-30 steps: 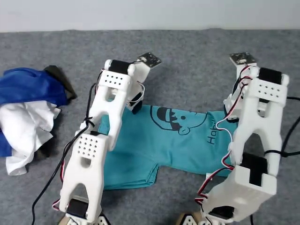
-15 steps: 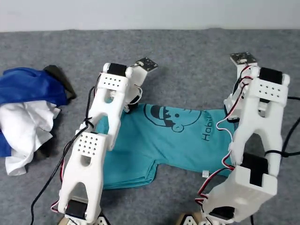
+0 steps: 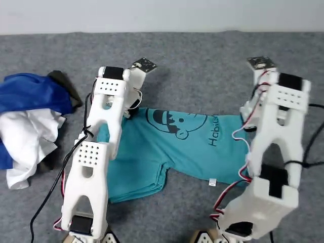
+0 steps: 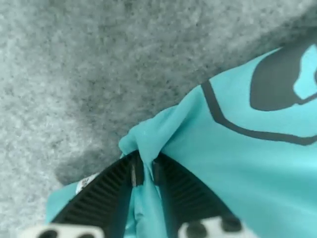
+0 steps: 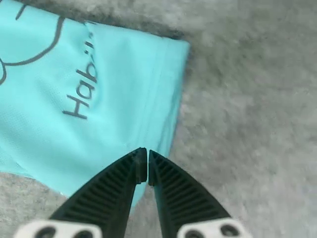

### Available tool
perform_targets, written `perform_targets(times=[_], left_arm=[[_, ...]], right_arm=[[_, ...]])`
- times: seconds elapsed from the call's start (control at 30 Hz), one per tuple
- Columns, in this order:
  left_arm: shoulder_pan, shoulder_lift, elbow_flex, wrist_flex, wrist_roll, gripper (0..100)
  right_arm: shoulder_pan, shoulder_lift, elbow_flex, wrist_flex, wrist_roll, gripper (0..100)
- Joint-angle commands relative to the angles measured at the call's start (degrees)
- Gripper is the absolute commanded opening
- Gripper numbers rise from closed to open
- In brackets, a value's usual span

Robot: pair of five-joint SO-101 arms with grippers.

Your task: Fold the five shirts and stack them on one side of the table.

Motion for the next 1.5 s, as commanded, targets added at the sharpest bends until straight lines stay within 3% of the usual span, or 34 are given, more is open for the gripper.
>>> perform_targets(times=[0.0,0.2,0.53,0.87,1.13,1.47], left_arm=[[-1.85,-0.35,-1.01,1.23,0.0,0],[-1.58,-4.4,1.54,1.23,-0.18,0],[-2.2,-13.89,10.68,1.23,-0.44,0],[-2.11,-15.82,12.26,1.14,-0.44,0],[-1.67,-15.82,12.18,1.14,-0.35,0],[-1.93,-15.91,12.26,1.14,-0.35,0]], right_arm=[[-1.89,3.3,-2.37,-3.74,-0.26,0.9],[-1.45,13.76,-6.77,-10.68,1.93,0.9],[1.01,30.99,-31.82,-13.58,4.31,0.9],[-5.14,34.33,-54.51,14.9,3.78,0.9],[-6.29,38.73,-46.07,13.14,1.41,0.9],[-2.51,50.68,-57.93,0.04,6.24,0.9]])
